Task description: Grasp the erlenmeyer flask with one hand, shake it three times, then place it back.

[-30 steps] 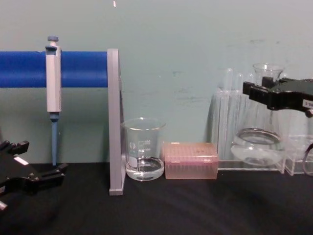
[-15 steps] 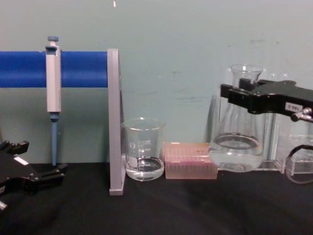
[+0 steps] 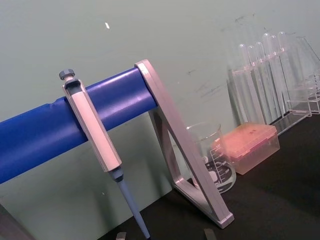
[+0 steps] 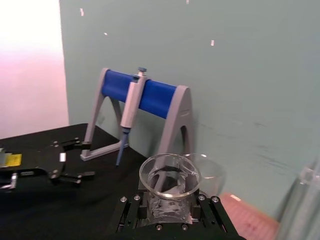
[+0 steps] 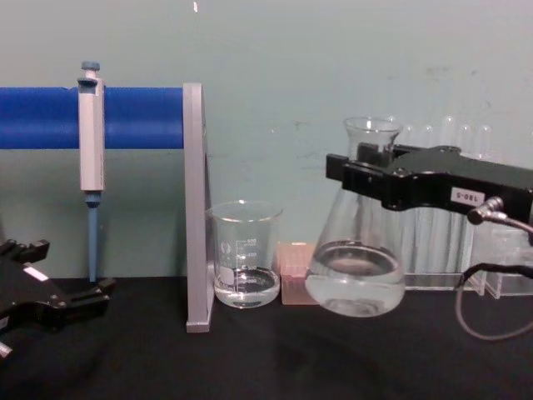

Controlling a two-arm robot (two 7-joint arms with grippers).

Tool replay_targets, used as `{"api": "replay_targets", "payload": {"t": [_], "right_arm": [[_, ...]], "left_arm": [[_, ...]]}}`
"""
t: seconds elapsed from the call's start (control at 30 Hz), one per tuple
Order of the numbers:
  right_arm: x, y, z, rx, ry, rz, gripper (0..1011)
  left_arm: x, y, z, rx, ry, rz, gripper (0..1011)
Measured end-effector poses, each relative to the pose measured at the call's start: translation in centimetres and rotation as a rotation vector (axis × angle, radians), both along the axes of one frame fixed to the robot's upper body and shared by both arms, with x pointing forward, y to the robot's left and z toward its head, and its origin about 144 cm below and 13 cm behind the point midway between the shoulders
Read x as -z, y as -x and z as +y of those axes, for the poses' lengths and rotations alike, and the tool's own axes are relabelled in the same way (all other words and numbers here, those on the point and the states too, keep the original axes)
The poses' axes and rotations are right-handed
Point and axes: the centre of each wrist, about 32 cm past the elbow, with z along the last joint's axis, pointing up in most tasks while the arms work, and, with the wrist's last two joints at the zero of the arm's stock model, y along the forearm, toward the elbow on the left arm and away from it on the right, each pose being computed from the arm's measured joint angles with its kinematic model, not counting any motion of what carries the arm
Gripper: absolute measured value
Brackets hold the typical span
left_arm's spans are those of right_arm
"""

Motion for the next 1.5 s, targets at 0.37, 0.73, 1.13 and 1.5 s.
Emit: {"api": "replay_targets", "payload": {"t": [0.37, 0.73, 1.13, 1.5], "right_arm": [[0.2, 0.3, 0.5, -0.042, 0.008, 0.006, 457], [0.2, 0.2, 0.6, -0.043, 0.006, 0.005, 458], [1.5, 0.1, 0.7, -0.041, 0.011, 0.022, 457], [3.4, 0.0, 0.7, -0.038, 0.013, 0.067, 457]], "left_arm": [[0.0, 0.0, 0.0, 0.0, 0.0, 0.0, 1001], [0.0, 0.0, 0.0, 0.0, 0.0, 0.0, 1001], [0.0, 0.0, 0.0, 0.0, 0.0, 0.0, 1000], [0.0, 0.0, 0.0, 0.0, 0.0, 0.0, 1001]]}}
